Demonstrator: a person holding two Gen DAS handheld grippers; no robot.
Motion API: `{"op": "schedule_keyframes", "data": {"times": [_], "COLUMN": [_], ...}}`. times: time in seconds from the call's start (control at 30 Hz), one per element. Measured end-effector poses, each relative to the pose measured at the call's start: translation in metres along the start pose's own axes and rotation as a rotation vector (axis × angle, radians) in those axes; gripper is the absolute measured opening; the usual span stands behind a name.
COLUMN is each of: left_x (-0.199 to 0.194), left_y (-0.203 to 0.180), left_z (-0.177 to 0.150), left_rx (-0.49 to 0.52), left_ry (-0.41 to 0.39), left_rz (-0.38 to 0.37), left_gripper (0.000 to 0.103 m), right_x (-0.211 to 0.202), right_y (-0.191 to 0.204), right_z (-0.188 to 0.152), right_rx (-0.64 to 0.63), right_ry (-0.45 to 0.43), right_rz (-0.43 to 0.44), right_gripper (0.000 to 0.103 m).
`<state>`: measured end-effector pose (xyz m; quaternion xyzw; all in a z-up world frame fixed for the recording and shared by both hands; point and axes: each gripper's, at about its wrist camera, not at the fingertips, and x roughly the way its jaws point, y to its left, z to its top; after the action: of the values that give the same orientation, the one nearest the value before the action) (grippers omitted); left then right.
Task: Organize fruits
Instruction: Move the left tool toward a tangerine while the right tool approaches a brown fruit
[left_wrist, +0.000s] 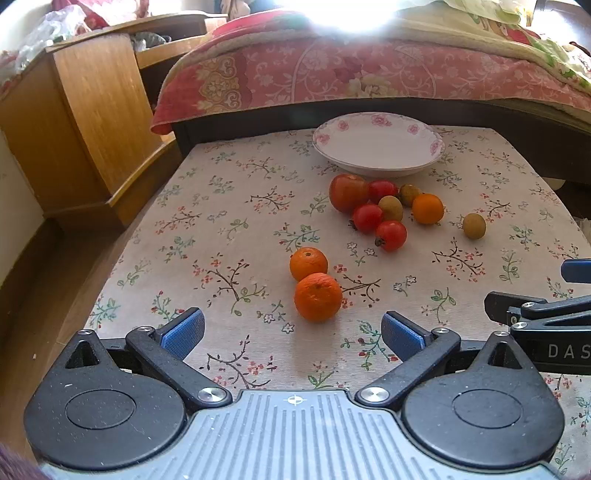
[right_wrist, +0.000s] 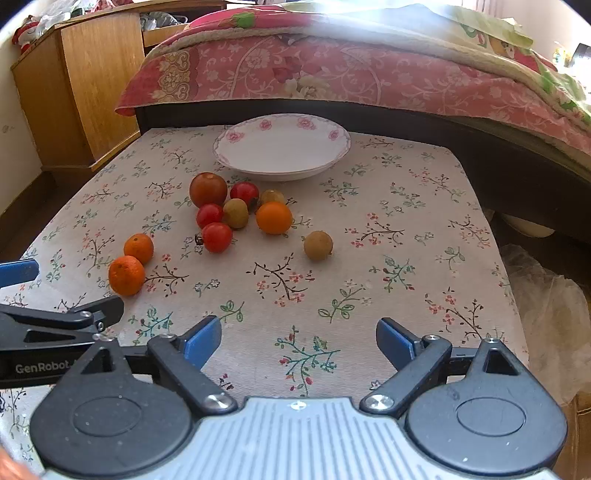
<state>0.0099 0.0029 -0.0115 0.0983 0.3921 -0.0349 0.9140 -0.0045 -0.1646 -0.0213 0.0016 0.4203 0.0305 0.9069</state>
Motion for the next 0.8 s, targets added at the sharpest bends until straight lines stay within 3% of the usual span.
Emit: {"op": "schedule_keyframes", "data": {"times": [0.8], "left_x": [0.013], "left_y": [0.003], "left_z": [0.006], "left_rx": [0.014], "left_ry": [-0.019], "left_rz": [0.011], "left_gripper": [0.102], "right_x": [0.015], "right_y": [0.006], "right_z": [0.009], "right_rx": [-0.008], "right_ry": [0.019], "right_rz": [0.059], "right_gripper": [0.086]}}
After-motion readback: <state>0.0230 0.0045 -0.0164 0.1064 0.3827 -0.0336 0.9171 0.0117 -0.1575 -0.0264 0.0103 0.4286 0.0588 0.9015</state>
